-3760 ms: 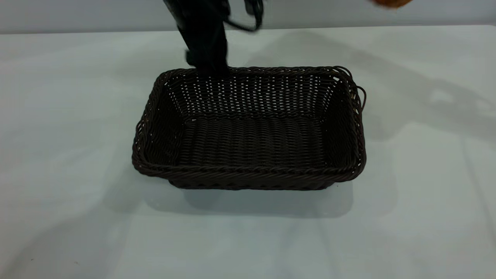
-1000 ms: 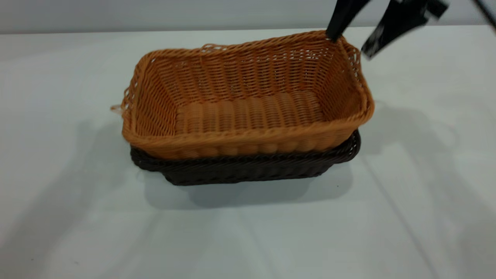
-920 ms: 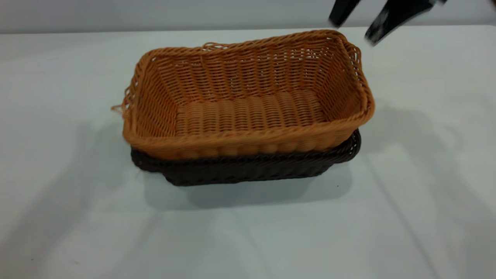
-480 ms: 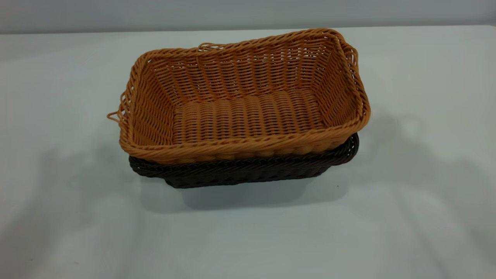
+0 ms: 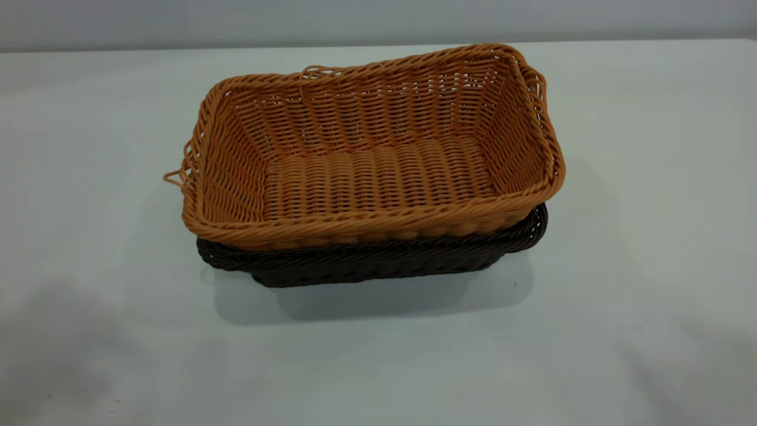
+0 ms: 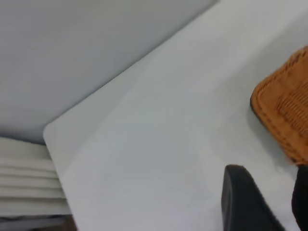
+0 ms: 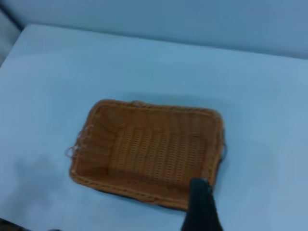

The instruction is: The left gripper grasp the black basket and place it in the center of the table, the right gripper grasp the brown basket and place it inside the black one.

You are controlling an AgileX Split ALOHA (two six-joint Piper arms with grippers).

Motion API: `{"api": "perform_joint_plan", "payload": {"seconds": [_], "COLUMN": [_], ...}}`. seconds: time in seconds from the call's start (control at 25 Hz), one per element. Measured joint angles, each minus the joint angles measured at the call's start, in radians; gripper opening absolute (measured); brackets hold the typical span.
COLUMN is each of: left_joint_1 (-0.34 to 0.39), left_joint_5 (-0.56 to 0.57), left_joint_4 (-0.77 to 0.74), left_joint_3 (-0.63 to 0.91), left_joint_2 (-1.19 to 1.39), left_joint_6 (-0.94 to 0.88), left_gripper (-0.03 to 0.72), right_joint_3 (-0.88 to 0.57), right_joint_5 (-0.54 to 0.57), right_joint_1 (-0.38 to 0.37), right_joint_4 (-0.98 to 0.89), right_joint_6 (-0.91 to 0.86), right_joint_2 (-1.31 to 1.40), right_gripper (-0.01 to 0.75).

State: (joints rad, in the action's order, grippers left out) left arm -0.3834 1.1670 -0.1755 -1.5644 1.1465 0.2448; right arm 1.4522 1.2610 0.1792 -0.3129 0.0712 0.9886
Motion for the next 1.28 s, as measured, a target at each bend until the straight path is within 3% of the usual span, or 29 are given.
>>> {"api": "perform_joint_plan", "payload": {"seconds": [0.44,0.72,0.88,1.28], "left_joint_1": [0.0,0.0,0.0,0.0], "left_joint_5": [0.0,0.0,0.0,-0.001], "left_joint_4": [0.015,0.108,0.139,0.219], "left_joint_3": [0.294,0.516,0.625,0.887], "left_joint_2": [-0.083,-0.083,-0.085,-0.17], "left_joint_6": [-0.093,-0.12,-0.13,-0.16], "left_gripper": [0.251,0.361,0.399,0.404], "right_joint_3": [-0.626,-0.921,-0.987,-0.99], "right_joint_5": [0.002,-0.082,-0.134,-0.15], "right_joint_1": [0.0,0.0,0.0,0.0], "right_joint_4": [0.138,0.164,0.164,0.165], "right_joint_6": [-0.071,-0.087,-0.088,-0.089], "right_joint_2": [-0.355,-0.46,-0.477,-0.479], "right_gripper": [0.458,0.458,0.458,0.458]}}
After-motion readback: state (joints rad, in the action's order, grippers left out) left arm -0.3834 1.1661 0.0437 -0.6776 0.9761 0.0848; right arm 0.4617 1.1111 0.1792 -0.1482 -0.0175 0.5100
